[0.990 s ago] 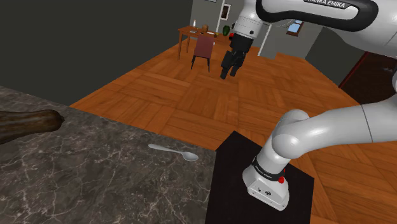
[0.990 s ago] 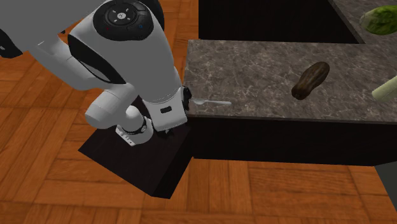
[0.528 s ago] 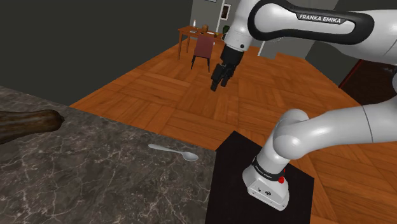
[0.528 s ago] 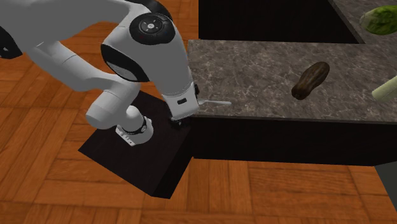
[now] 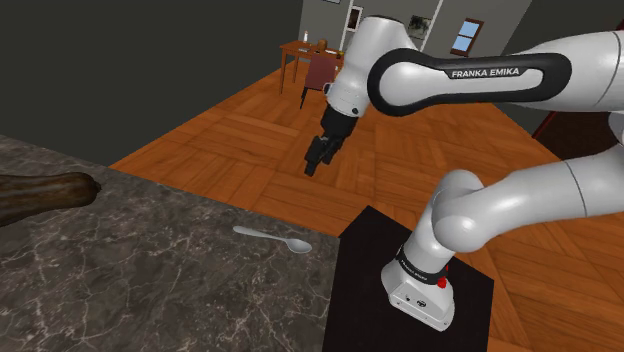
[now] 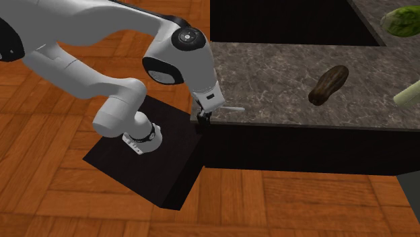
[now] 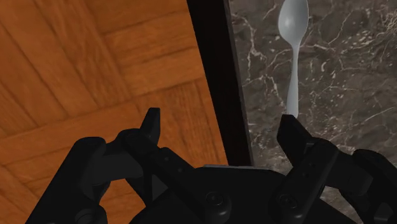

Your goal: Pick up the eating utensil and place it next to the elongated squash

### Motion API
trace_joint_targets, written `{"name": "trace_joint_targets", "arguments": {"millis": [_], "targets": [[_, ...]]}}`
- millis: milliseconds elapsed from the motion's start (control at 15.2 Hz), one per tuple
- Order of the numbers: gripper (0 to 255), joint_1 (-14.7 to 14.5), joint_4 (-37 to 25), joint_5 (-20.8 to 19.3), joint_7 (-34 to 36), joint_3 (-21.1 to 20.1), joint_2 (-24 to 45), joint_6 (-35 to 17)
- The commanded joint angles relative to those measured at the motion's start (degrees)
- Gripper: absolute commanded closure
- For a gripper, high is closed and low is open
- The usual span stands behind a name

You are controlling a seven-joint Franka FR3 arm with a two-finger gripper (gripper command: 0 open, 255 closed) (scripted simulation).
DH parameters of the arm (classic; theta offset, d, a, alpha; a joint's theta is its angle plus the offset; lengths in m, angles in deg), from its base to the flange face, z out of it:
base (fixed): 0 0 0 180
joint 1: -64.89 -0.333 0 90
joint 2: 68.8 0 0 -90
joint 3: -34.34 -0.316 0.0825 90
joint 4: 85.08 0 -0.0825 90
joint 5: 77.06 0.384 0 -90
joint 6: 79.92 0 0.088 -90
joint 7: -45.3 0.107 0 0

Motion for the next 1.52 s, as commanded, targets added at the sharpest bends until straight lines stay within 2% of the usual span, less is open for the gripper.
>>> {"name": "trace_joint_targets", "arguments": {"millis": [0,396,726,1254,1452], "targets": [[0,-1.6,1.6,1.7,1.3,-2.5,1.3,-4.1],[0,-5.6,3.9,5.9,4.8,-10.1,8.9,-17.3],[0,-7.1,3.4,7.2,8.5,-17.1,18.1,-28.8],[0,-5.8,4.0,6.5,9.3,-19.7,26.1,-37.6],[0,-5.8,4.0,6.5,9.3,-19.7,26.1,-37.6]]}}
